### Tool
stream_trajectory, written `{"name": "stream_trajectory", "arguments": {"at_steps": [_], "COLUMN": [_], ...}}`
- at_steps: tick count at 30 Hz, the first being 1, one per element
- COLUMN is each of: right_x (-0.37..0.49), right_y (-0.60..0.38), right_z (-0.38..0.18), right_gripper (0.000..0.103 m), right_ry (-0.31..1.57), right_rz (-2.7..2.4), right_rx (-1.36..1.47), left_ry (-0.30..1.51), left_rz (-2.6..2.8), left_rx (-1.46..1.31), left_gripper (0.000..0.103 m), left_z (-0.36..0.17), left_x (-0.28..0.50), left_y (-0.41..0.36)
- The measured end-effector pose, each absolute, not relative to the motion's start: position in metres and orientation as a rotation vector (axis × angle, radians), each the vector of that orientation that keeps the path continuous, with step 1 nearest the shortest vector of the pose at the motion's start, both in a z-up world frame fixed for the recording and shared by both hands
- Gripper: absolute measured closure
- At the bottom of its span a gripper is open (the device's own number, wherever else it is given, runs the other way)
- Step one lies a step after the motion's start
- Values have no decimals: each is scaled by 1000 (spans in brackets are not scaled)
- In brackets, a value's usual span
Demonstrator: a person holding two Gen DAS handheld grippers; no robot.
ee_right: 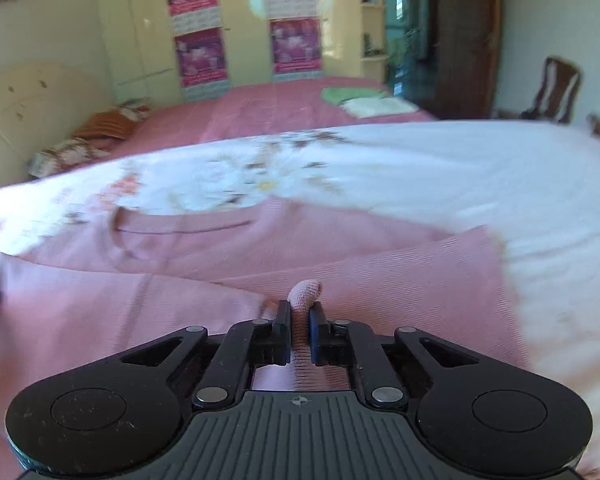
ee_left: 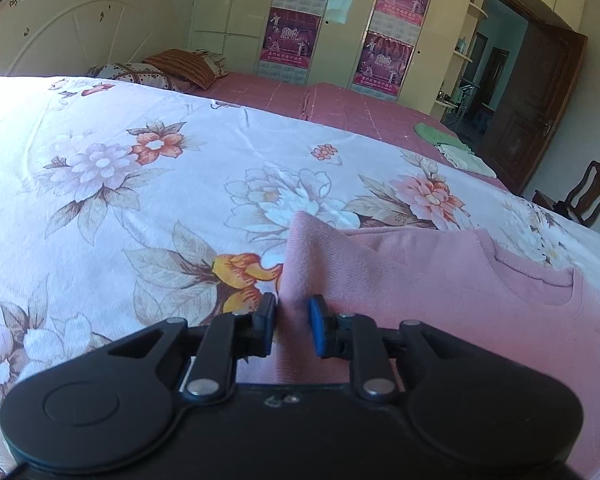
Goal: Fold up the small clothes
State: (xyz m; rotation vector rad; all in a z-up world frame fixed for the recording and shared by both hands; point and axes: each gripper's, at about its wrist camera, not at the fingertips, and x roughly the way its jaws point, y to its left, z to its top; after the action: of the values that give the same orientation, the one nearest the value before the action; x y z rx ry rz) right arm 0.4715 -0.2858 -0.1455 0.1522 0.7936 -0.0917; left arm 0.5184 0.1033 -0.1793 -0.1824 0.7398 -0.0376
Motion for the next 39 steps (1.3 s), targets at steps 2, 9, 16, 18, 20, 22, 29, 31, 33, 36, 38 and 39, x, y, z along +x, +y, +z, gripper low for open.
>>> {"name": "stream_trajectory", "arguments": {"at_steps": [2,9,16,18,20,22,29,31,33,36,38,39], "right_x": [469,464,453,451,448,442,430,430,429,420,413,410], "right_y": [-286,-286,-271,-262,-252,-244,-237,-240,-242,-240,-229,-222], "right_z": [-149,-127,-109,-109,-112,-118,-149,-148,-146,-136,-131,-129], "right_gripper": [96,84,72,72,72,72,72,72,72,72,72,72], "right_ry": [794,724,683,698,717,735,808,818,826,801,786,779], "right_rz": [-84,-88,-23,11,44,62,52,34,22,60,83,97], "right_rx": [145,194,195,187,170,144,26,26,34,80,64,53], "left_ry": [735,749,764,783,797,817,807,821,827,807,794,791], "left_rz": [-41,-66,-171,-194,-201,-205,-210,-197,-188,-206,-227,-240], "left_rx": [-140,-151,-103,-99,-86,-70,13,1,-1,-13,-7,-6], "left_gripper": [78,57,47,47,47,46,45,46,46,46,46,46], "left_z": [-178,-161,-147,-149,-153,-159,-173,-170,-165,-157,-154,-153], "left_x": [518,509,484,479,474,472,463,462,457,442,430,423], "left_y": [100,92,58,47,39,33,29,32,33,33,28,25]}}
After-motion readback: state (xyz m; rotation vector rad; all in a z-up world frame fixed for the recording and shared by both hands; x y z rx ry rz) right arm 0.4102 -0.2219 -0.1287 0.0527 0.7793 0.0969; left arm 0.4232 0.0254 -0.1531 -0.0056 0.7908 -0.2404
